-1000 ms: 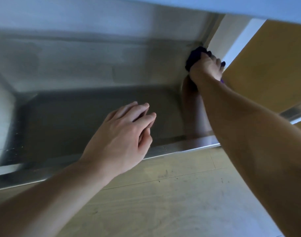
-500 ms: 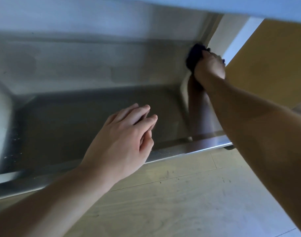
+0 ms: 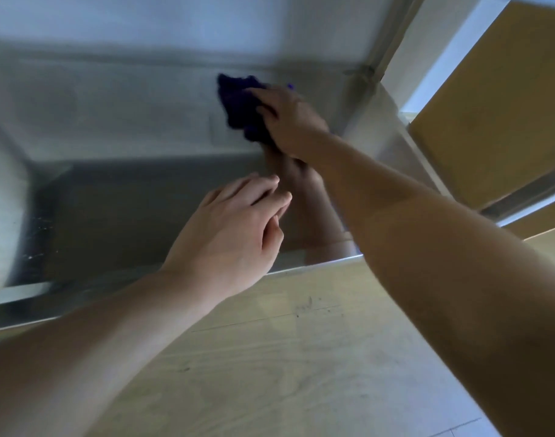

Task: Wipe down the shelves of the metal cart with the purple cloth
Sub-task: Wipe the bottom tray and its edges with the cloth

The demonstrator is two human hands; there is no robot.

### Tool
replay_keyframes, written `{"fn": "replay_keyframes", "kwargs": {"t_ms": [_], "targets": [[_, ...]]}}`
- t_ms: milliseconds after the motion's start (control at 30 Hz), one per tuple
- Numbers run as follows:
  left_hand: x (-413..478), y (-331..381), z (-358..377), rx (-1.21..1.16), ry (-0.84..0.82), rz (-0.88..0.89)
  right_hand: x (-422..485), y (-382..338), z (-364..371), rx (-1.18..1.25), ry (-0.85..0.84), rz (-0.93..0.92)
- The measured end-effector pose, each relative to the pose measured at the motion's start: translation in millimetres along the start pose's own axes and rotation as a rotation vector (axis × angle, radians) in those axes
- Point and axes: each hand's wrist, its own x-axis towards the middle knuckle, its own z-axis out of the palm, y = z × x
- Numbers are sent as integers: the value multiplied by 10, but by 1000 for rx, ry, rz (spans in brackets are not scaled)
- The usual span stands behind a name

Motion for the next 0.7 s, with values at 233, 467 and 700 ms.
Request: {"fn": "replay_keyframes", "kwargs": {"t_ms": [233,467,700], "targets": [[-10,21,-3,-43,31,11,-747,841,-497,-197,162,485],[-23,1,-54,-102,35,40,-681,-147,-66,-33,44,92],[-283,-414,-602,89,-84,184,-740,-113,-148,-53,93,111]]}}
